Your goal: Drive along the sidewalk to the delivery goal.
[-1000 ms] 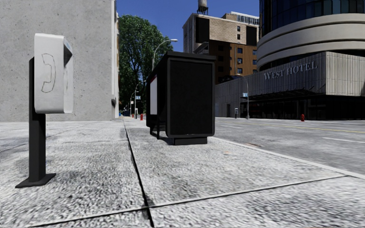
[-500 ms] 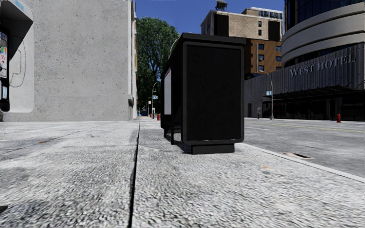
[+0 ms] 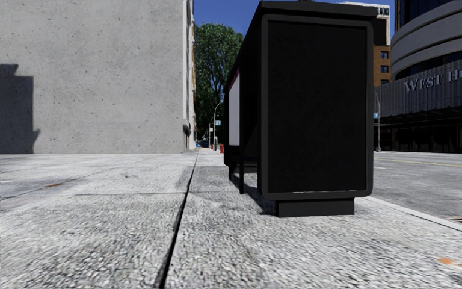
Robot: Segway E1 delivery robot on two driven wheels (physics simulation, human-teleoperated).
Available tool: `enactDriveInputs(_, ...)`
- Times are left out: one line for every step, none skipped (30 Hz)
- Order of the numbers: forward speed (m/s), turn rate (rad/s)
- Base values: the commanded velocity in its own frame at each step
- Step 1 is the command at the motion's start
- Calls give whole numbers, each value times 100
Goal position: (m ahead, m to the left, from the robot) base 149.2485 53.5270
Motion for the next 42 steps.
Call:
enactDriveInputs(200,38)
enactDriveInputs(200,61)
enactDriveInputs(200,61)
enactDriveInputs(200,66)
enactDriveInputs(200,69)
enactDriveInputs(200,70)
enactDriveInputs(200,71)
enactDriveInputs(200,71)
enactDriveInputs(200,71)
enactDriveInputs(200,71)
enactDriveInputs(200,71)
enactDriveInputs(200,71)
enactDriveInputs(200,58)
enactDriveInputs(200,31)
enactDriveInputs(200,31)
enactDriveInputs(200,15)
enactDriveInputs(200,8)
enactDriveInputs(200,2)
enactDriveInputs(200,0)
enactDriveInputs(200,0)
enactDriveInputs(200,0)
enactDriveInputs(200,0)
enactDriveInputs(200,0)
enactDriveInputs(200,0)
enactDriveInputs(200,0)
enactDriveInputs(200,0)
enactDriveInputs(200,0)
enactDriveInputs(200,0)
enactDriveInputs(200,0)
enactDriveInputs(200,0)
enactDriveInputs(200,0)
enactDriveInputs(200,0)
enactDriveInputs(200,0)
enactDriveInputs(200,0)
enactDriveInputs(200,0)
enactDriveInputs(200,0)
enactDriveInputs(200,0)
enactDriveInputs(200,0)
enactDriveInputs(200,0)
enactDriveInputs(200,0)
enactDriveInputs(200,0)
enactDriveInputs(200,0)
